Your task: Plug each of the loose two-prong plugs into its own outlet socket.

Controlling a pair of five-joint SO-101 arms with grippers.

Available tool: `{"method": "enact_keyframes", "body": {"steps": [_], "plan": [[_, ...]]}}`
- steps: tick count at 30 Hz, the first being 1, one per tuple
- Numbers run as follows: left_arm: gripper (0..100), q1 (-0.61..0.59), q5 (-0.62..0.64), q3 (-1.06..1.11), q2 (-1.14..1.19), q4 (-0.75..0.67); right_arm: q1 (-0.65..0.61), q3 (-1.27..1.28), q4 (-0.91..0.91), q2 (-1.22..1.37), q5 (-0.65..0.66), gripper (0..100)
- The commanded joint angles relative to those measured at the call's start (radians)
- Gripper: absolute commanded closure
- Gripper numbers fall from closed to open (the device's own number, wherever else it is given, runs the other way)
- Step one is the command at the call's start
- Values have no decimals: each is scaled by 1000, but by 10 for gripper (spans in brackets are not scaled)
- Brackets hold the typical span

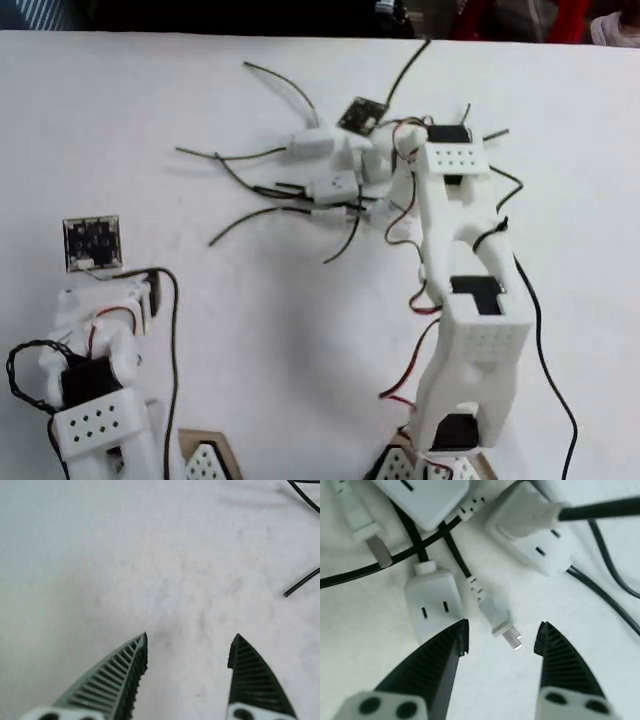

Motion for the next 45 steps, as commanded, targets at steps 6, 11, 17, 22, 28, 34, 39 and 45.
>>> {"method": "enact_keyframes", "body": {"steps": [6, 11, 17, 22, 28, 34, 39, 45], "plan": [[736, -8, 3, -6, -25, -21, 44, -183, 99, 99, 9, 786], [736, -8, 3, -6, -25, -21, 35, -218, 127, 145, 9, 786], [736, -8, 3, -6, -25, -21, -16, -221, 122, 213, 9, 787], [736, -8, 3, -6, -25, -21, -38, -222, 120, 255, 9, 806], [736, -8, 3, -6, -25, -21, -33, -221, 125, 260, 9, 968], [736, -8, 3, -5, -25, -21, -21, -215, 189, 205, 2, 981], [736, -8, 3, 3, -25, -28, -24, -215, 346, 143, 0, 981], [736, -8, 3, 5, -25, -29, -13, -215, 492, 105, 0, 981]]}}
